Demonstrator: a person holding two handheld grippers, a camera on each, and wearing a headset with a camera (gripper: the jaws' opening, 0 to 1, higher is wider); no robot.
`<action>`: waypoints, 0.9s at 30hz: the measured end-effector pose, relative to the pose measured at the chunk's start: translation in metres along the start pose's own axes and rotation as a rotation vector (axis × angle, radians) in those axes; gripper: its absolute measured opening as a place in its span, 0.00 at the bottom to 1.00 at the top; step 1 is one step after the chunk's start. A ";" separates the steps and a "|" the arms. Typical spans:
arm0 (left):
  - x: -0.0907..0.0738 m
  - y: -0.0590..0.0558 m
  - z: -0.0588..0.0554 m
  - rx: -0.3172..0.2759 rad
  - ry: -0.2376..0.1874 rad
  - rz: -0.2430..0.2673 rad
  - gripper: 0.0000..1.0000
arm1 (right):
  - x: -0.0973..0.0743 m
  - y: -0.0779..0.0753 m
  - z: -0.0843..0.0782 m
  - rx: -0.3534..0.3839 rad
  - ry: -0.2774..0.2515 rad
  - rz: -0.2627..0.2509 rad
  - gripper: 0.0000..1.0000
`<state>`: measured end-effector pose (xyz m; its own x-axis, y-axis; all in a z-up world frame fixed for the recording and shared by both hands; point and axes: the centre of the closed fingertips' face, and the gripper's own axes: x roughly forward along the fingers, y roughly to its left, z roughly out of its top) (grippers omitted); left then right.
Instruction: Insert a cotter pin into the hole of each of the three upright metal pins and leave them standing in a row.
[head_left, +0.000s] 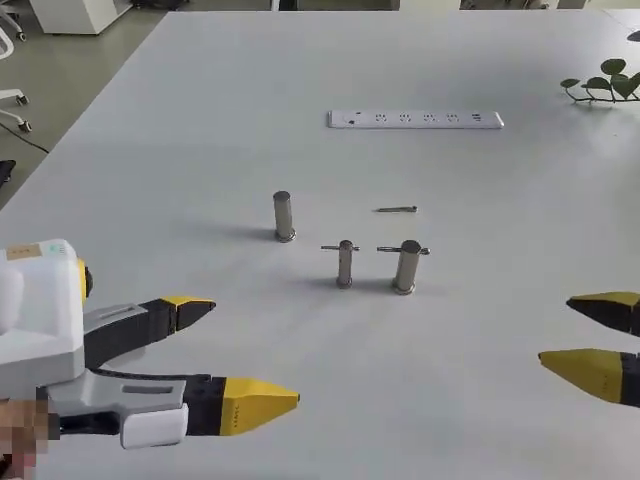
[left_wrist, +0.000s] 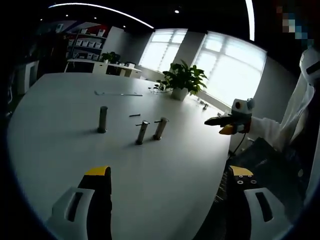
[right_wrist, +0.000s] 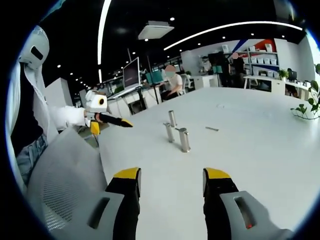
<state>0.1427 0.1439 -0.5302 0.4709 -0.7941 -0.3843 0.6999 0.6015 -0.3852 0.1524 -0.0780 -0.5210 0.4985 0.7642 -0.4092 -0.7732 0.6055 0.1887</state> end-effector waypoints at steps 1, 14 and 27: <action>0.001 0.002 0.003 0.005 -0.002 0.001 0.96 | 0.000 0.000 0.000 0.001 0.000 -0.003 0.48; 0.018 0.043 0.042 0.044 -0.032 0.043 0.99 | -0.004 0.003 -0.008 0.038 -0.001 -0.020 0.69; 0.056 0.077 0.084 0.102 -0.069 0.092 0.99 | -0.009 0.012 -0.019 0.081 0.012 -0.018 0.85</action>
<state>0.2678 0.1383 -0.5106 0.5690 -0.7423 -0.3539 0.7015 0.6627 -0.2620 0.1312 -0.0823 -0.5322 0.5068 0.7510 -0.4233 -0.7301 0.6350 0.2525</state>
